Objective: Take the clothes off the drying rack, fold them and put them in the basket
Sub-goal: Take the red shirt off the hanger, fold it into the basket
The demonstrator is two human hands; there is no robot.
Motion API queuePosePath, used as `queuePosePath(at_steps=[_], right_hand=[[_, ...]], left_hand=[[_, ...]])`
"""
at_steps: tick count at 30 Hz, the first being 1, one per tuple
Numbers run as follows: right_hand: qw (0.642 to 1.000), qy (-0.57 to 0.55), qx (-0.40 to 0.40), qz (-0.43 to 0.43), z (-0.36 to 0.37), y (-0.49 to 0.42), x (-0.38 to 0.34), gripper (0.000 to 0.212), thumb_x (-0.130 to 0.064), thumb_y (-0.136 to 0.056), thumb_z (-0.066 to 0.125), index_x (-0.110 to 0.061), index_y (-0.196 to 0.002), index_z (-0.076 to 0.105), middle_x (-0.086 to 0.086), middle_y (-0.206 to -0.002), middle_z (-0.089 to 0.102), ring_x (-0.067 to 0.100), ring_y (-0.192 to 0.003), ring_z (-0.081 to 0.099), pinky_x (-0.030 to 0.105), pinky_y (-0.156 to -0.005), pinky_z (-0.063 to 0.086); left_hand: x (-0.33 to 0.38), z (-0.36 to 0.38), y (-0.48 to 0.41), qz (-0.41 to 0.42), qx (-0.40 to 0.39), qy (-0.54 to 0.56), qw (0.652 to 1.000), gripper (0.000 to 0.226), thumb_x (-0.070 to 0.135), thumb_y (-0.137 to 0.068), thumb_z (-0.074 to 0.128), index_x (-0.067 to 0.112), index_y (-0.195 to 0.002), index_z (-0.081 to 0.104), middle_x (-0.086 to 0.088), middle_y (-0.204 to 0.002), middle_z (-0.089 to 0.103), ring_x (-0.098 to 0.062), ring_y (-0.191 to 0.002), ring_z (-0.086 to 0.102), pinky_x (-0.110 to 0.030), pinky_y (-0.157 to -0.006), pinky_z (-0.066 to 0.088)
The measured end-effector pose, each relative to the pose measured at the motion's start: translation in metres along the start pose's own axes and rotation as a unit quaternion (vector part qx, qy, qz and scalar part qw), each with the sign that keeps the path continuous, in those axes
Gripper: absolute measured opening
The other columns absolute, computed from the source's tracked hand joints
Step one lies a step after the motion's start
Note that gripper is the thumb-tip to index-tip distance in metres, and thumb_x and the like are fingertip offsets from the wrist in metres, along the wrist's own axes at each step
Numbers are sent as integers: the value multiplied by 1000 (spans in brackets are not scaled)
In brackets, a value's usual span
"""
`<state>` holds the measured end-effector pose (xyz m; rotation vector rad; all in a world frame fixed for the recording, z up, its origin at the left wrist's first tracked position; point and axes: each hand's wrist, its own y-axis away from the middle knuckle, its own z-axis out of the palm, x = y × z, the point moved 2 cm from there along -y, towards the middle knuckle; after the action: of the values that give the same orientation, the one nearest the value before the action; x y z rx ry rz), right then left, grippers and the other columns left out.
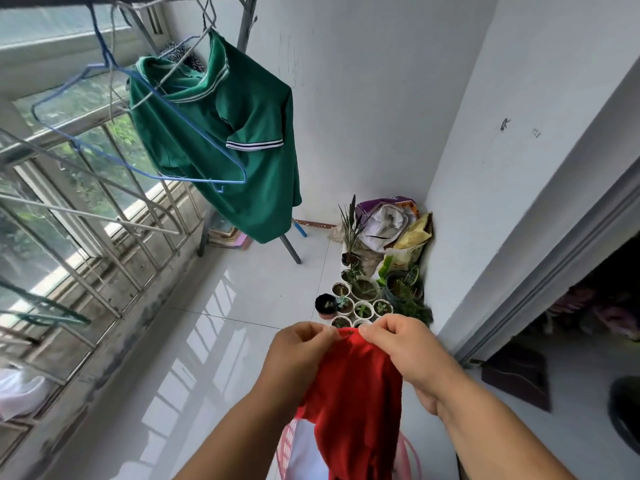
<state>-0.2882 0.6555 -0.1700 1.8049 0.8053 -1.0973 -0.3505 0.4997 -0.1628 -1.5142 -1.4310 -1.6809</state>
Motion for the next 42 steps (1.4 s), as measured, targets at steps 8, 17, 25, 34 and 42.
queuePosePath(at_steps=[8, 17, 25, 34, 42], right_hand=[[998, 39, 1, -47, 6, 9, -5, 21, -30, -88, 68, -15, -74, 64, -5, -65, 59, 7, -63, 50, 25, -63, 41], [987, 121, 99, -43, 13, 9, 1, 26, -36, -85, 68, -18, -69, 60, -12, -58, 54, 4, -57, 48, 24, -59, 39], [999, 22, 5, -26, 4, 9, -5, 25, -37, -89, 67, -16, -74, 65, -6, -63, 53, 10, -63, 47, 31, -66, 40], [996, 56, 40, -53, 7, 12, -16, 28, -32, -86, 71, -18, -65, 59, -13, -55, 48, 5, -55, 43, 24, -59, 36], [998, -33, 24, -57, -9, 15, -20, 26, -26, -86, 73, -21, -63, 62, -4, -64, 50, 10, -65, 45, 27, -67, 37]], left_hand=[[6, 5, 0, 75, 34, -103, 991, 13, 35, -81, 71, 27, -70, 73, 9, -65, 71, -11, -63, 67, -40, -64, 58], [13, 13, 2, 206, 111, -388, 891, 21, 42, -87, 56, 24, -87, 67, 5, -90, 71, -16, -88, 62, -32, -76, 47], [11, -8, -17, -8, -87, 14, 996, 15, 13, -83, 71, 0, -77, 67, -12, -69, 62, -15, -59, 54, -18, -44, 40], [19, -9, -19, 42, -18, -99, 994, 14, 16, -82, 66, 6, -74, 70, -8, -60, 62, -17, -54, 55, -28, -51, 42], [12, -57, -34, 26, 62, -83, 994, 17, 20, -88, 65, 7, -78, 69, -6, -68, 61, -17, -61, 49, -28, -59, 38]])
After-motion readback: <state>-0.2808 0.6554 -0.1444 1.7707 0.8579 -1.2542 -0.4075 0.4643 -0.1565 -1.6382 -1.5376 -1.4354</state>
